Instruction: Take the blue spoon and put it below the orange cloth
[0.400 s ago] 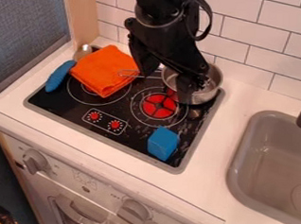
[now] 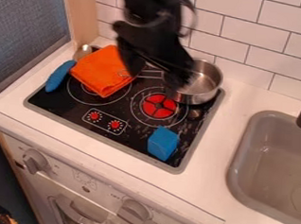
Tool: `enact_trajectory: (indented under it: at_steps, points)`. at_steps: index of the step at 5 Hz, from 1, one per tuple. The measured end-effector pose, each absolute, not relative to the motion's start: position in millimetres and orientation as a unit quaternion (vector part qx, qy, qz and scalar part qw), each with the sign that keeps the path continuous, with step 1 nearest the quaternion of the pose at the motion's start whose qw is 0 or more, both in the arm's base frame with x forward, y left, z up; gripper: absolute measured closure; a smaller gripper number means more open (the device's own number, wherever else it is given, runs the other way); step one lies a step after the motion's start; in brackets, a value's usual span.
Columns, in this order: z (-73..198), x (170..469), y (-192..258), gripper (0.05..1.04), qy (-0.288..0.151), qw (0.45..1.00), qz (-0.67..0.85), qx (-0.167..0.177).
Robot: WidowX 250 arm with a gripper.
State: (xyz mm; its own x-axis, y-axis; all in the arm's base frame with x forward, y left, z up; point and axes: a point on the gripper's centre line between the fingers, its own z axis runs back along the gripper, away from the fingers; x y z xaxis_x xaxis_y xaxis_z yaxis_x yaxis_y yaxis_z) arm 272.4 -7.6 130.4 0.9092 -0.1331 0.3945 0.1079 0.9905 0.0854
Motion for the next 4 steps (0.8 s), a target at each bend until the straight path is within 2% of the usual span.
enact_trajectory:
  at_steps: [2,3,4]
  points:
    - [120,275,44,0.083,-0.19,0.981,0.016,0.044]
    - [108,285,82,0.083,-0.166,0.983,0.049,0.06]
    - [99,297,107,0.083,-0.164,0.982,0.064,0.071]
